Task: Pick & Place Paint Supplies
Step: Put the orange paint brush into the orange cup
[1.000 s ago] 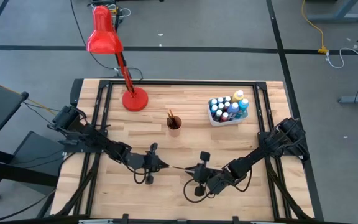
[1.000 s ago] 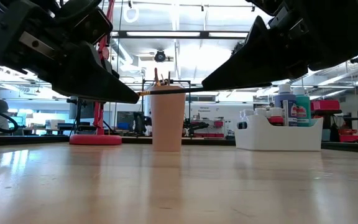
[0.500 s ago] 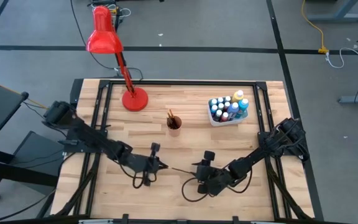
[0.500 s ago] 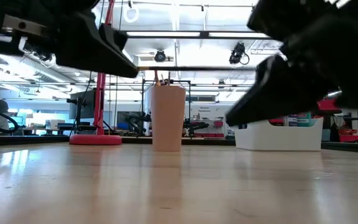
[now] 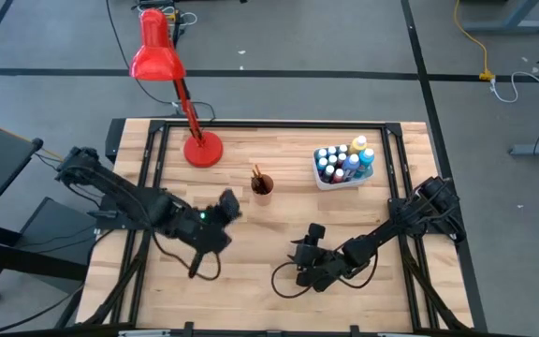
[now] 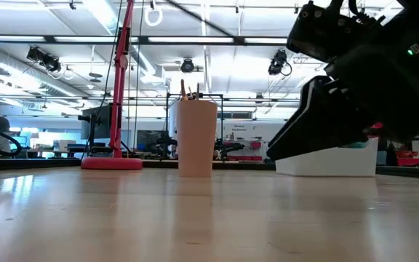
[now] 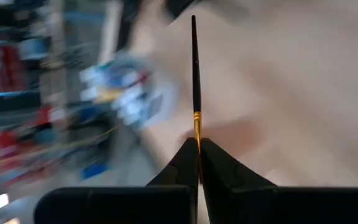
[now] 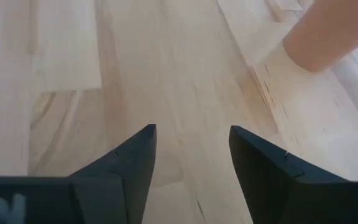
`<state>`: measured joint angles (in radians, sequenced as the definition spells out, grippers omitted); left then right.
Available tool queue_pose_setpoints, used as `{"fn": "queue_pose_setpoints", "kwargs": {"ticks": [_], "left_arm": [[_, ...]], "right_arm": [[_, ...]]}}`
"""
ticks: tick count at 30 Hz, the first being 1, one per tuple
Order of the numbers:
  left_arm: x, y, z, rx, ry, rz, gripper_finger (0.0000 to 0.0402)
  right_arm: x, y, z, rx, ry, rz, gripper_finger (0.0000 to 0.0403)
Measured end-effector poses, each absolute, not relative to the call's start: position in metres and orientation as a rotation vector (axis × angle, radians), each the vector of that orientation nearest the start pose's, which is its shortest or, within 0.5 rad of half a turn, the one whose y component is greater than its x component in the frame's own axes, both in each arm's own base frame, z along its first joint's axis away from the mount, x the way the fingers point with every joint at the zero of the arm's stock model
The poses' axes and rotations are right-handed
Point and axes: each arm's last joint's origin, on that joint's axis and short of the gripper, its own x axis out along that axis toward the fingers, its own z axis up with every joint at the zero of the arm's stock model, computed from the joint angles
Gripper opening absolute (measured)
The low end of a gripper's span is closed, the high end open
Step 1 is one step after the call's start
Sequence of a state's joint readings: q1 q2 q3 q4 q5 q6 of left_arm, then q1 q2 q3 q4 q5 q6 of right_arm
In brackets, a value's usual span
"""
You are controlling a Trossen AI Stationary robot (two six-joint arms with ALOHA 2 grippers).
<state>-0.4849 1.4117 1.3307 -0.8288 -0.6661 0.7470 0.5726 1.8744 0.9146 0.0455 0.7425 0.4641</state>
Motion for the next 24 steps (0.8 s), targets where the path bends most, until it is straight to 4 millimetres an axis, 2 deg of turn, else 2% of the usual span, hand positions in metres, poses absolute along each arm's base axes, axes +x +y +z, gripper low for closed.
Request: {"fn": "queue_pose_setpoints", "kwargs": {"ticks": [3,7,14,20,24], "left_arm": [[0.263,-0.104,0.354,1.374,0.828,-0.005,0.0007],[0.269,-0.085,0.366,1.524,0.872,-0.019,0.0007],[0.274,-0.045,0.358,1.565,1.084,-0.023,0.0007],[0.277,-0.025,0.352,1.518,1.126,-0.143,0.0007],[0.276,-0.014,0.351,1.497,1.166,-0.151,0.0009]], "right_arm": [[0.300,0.170,0.119,-0.109,0.651,-0.314,0.0208],[0.300,0.170,0.120,-0.110,0.641,-0.309,0.0208],[0.301,0.171,0.121,-0.120,0.637,-0.303,0.0208],[0.306,0.165,0.122,-0.158,0.628,-0.301,0.0208],[0.312,0.159,0.124,-0.169,0.613,-0.308,0.0208]]}}
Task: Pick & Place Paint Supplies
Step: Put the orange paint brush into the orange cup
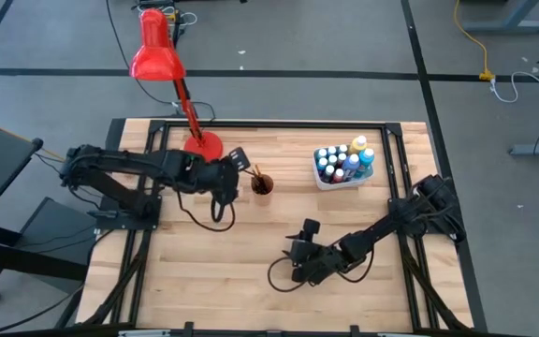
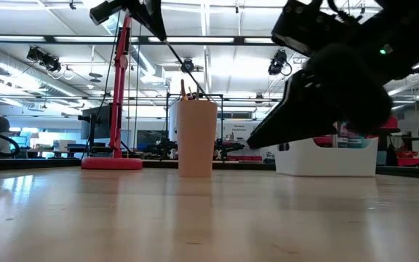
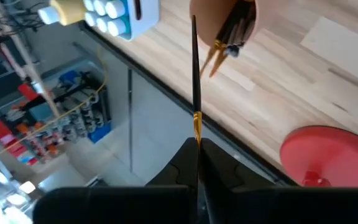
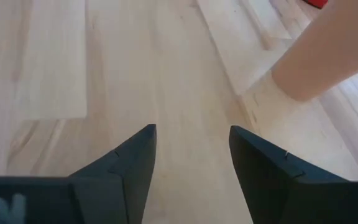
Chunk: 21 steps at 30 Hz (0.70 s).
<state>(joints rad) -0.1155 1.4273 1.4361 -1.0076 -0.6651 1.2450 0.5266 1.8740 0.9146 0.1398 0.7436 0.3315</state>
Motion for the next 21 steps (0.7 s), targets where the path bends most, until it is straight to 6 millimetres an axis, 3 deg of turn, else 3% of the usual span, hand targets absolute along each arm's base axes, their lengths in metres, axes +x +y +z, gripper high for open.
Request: {"fn": "queue_pose_setpoints", "kwargs": {"ticks": [6,13,17,21], "left_arm": [[0.281,-0.004,0.344,1.422,1.149,-0.277,0.0011],[0.302,0.012,0.317,1.391,1.257,-0.336,0.0012],[0.318,0.018,0.304,1.368,1.276,-0.299,0.0018],[0.334,0.018,0.301,1.310,1.190,-0.184,0.0030]], "right_arm": [[0.318,0.150,0.124,-0.134,0.623,-0.301,0.0208],[0.323,0.147,0.126,-0.029,0.609,-0.257,0.0208],[0.324,0.147,0.127,-0.021,0.602,-0.247,0.0208],[0.324,0.147,0.127,-0.043,0.604,-0.243,0.0208]]}}
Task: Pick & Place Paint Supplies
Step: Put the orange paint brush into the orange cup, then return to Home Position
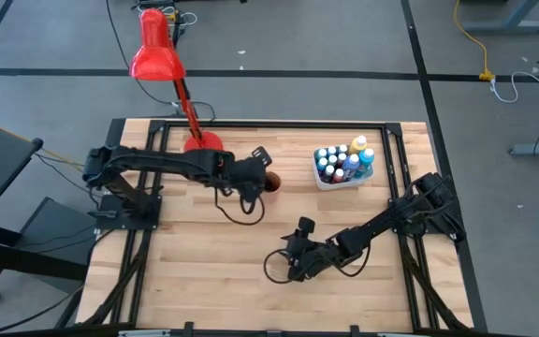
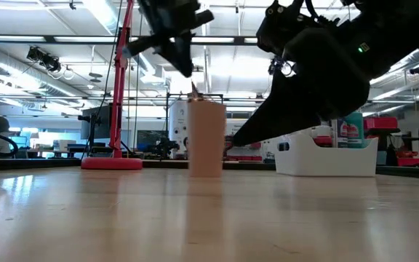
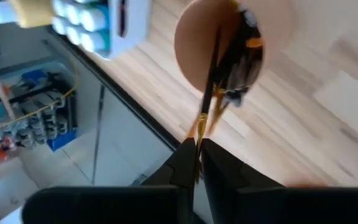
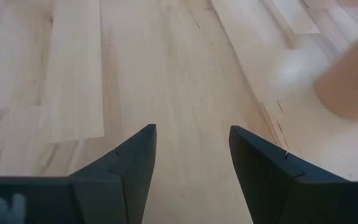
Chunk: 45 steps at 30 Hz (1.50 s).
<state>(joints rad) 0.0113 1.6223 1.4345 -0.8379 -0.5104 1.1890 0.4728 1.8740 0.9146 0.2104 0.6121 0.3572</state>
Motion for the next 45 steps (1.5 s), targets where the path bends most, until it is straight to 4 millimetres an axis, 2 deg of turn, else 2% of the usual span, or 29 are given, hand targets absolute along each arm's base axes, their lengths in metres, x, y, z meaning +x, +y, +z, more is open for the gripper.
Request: {"fn": "queue_pose_setpoints", "kwargs": {"ticks": [6,17,21,26,34,40,45], "left_arm": [[0.342,0.016,0.305,1.209,1.072,-0.116,0.0044],[0.341,0.016,0.305,1.131,1.076,-0.073,0.0078],[0.342,0.016,0.305,1.048,1.060,-0.019,0.0100],[0.342,0.016,0.306,0.850,1.032,0.099,0.0114],[0.339,0.014,0.304,0.351,0.968,0.357,0.0112],[0.331,0.007,0.299,0.173,1.021,0.444,0.0111],[0.328,-0.013,0.303,0.026,0.956,0.474,0.0110]], "right_arm": [[0.324,0.145,0.128,-0.058,0.580,-0.294,0.0208],[0.326,0.139,0.130,-0.106,0.528,-0.416,0.0208],[0.328,0.135,0.130,-0.085,0.528,-0.429,0.0208],[0.329,0.133,0.130,-0.042,0.519,-0.445,0.0208],[0.328,0.133,0.130,-0.040,0.519,-0.443,0.0208],[0.329,0.134,0.131,-0.030,0.504,-0.443,0.0208],[0.331,0.134,0.134,-0.019,0.481,-0.438,0.0208]]}}
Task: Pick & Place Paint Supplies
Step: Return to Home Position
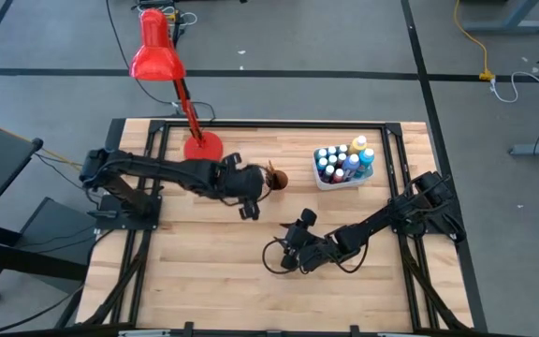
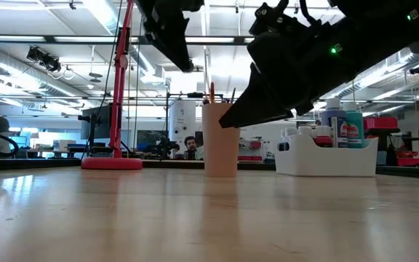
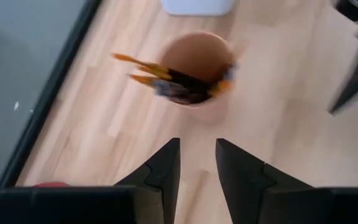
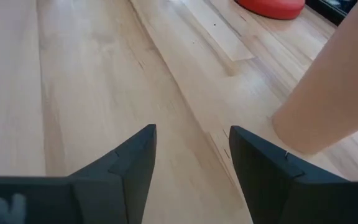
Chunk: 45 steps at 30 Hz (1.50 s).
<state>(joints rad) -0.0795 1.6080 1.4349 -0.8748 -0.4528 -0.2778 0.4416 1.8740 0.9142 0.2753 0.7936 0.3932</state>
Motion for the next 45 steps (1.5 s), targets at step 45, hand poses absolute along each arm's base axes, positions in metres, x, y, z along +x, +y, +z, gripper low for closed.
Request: {"fn": "queue_pose_setpoints", "kwargs": {"ticks": [45], "left_arm": [[0.123,-0.044,0.292,-0.020,0.231,0.131,0.0110]], "right_arm": [[0.203,0.085,0.319,-0.069,0.406,-0.035,0.0208]]}}
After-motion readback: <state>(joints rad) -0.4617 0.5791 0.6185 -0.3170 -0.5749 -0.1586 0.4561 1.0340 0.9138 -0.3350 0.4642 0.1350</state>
